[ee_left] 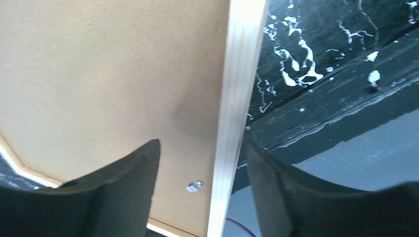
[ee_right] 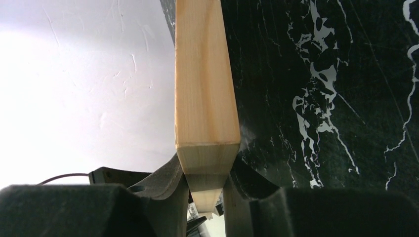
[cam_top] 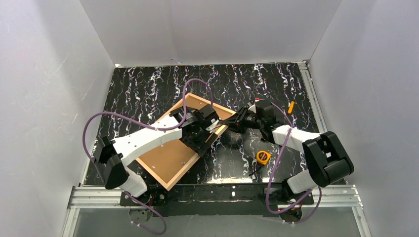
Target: Take the photo out of the frame
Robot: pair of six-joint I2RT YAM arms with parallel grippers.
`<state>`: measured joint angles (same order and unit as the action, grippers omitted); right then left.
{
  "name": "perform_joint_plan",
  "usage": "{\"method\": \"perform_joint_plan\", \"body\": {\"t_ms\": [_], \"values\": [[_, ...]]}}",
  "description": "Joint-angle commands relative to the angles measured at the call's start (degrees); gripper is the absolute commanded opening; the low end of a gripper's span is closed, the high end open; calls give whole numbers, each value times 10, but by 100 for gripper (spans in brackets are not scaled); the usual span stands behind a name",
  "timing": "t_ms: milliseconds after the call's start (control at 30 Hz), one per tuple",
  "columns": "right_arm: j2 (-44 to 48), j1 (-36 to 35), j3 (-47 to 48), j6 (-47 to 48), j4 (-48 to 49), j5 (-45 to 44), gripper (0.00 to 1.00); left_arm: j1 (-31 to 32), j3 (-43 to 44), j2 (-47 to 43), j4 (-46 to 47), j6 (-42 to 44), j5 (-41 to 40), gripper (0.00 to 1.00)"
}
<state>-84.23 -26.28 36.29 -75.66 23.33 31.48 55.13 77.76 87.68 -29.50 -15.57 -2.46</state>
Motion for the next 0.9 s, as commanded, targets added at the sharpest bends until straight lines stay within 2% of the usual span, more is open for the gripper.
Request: {"method": "perform_joint_plan", "body": {"t_ms": [0,67,200,433,567,700,867], "values": [[44,-5,51,-6,-52,0,1,25,7,-41,-94,37,-99,73],[54,-6,62,-13,-91,-11,1,53,13,-42,-105,59,-154,85],[75,-5,73,-38,-150,-31,1,101,21,-30,-109,104,-226,96],[103,-6,80,-70,-186,-38,1,183,18,12,-76,202,-350,98],[122,-6,69,-87,-194,-35,1,211,-18,13,-3,266,-376,93],[142,-7,60,-92,-198,-36,1,216,-56,16,49,299,-377,81],[162,-6,52,-94,-215,-49,1,215,-75,40,74,335,-403,70]]}}
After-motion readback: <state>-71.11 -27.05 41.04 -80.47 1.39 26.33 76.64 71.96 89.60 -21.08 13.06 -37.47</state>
